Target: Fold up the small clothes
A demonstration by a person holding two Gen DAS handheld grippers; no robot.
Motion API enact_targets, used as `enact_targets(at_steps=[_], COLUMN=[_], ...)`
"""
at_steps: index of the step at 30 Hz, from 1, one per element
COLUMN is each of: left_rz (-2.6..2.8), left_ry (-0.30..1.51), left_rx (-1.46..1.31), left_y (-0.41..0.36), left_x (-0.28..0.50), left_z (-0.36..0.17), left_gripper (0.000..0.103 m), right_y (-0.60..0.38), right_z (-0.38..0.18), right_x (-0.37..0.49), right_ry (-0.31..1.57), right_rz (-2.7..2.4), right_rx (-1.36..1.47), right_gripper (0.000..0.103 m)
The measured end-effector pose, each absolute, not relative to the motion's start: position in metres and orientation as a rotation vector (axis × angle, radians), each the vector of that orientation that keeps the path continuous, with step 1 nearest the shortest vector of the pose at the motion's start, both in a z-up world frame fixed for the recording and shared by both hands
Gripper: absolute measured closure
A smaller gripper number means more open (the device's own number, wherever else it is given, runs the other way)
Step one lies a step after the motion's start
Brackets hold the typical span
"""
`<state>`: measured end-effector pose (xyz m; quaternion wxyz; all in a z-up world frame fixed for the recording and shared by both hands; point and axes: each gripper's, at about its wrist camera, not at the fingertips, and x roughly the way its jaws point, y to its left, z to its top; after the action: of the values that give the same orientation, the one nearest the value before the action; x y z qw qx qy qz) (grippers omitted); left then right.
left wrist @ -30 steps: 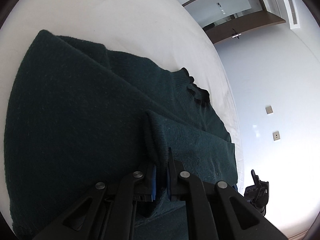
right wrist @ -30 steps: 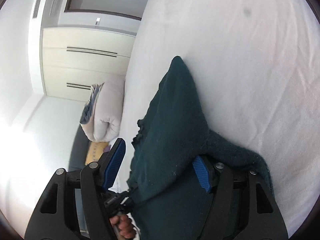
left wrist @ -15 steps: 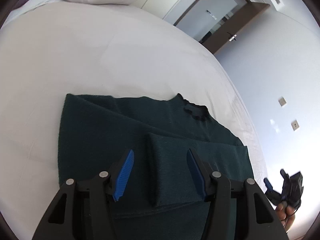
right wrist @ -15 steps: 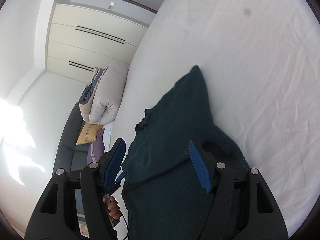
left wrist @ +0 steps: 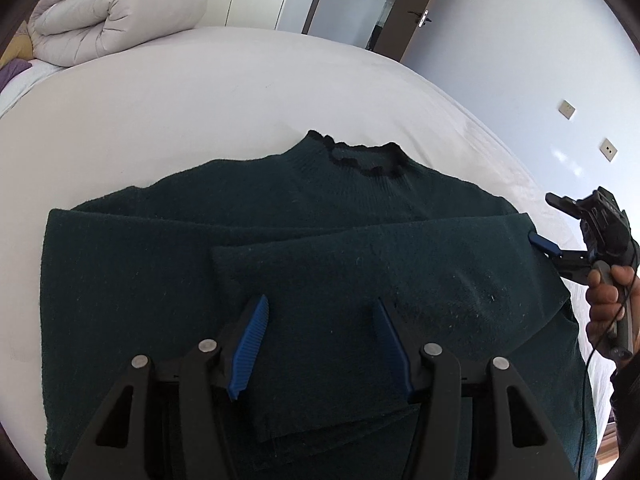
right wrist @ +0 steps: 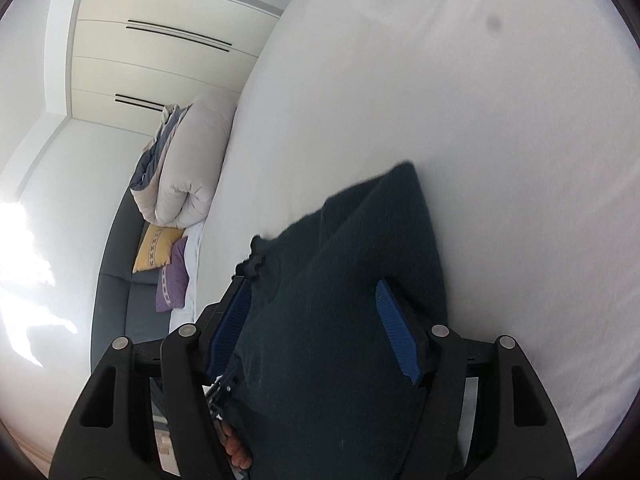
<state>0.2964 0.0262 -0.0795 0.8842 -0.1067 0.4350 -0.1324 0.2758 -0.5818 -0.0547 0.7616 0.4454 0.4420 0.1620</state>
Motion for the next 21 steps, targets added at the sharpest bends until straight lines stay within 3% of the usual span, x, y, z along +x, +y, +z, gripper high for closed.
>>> enact_targets(at_steps=[8, 10, 12, 13, 21], left_rz=[-0.319, -0.315, -0.305, -0.29, -0.174], left_ry=[0.866, 0.874, 0.877, 0.876, 0.928], left_rx=[-0.336, -0.372, -0.377, -0.377, -0.486], left_y=[0.044, 0.051, 0.059, 0.065, 0.128], left_x=[0.285, 0.273, 0.25, 0.236, 0.088], left_z=[-0.074, -0.066, -0.057, -0.053, -0.052], left_gripper=[0.046, 0.045, 0.03, 0.028, 0.023], right_y=[-0.59, -0.591, -0.589, -0.589, -0.594], right_z=[-0.056, -0.056, -0.054, -0.051, -0.034], right_x=[0.282, 0.259, 0.232, 0.216, 0.061], right_ry=[0.941, 0.948, 0.945, 0.943, 0.982], right_rz=[0.354, 0.369, 0.383, 0.389, 0.339], right_rx=[0.961, 0.97, 0.951, 0.928, 0.814], right_gripper=[0.039, 0.039, 0.039, 0.039, 0.038])
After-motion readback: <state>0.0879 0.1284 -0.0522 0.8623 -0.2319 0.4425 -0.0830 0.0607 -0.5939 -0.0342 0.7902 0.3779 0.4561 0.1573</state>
